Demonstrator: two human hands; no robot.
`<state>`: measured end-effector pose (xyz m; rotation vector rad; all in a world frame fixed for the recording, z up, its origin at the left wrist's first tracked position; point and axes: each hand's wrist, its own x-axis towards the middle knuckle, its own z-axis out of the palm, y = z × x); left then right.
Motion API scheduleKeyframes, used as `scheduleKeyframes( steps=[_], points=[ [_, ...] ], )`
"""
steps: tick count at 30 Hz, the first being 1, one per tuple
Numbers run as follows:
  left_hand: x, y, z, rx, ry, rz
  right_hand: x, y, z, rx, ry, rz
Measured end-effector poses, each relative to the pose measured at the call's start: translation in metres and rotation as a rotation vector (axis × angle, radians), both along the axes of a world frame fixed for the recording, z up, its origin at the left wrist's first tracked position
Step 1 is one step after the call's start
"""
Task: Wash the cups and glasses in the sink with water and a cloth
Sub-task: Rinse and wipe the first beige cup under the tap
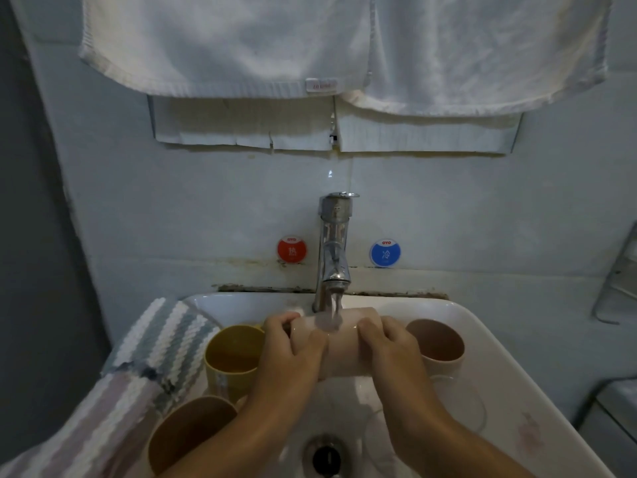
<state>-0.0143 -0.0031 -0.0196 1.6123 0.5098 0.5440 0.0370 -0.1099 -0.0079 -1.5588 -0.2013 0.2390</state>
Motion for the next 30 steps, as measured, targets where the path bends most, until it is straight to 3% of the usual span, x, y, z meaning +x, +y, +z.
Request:
scheduleKeyframes(
  steps=[30],
  points=[
    [0.0064, 0.0001, 0.006, -0.051, 0.079, -0.006, 0.0005, 0.001, 0.0015, -0.066, 0.029, 0.026]
  ],
)
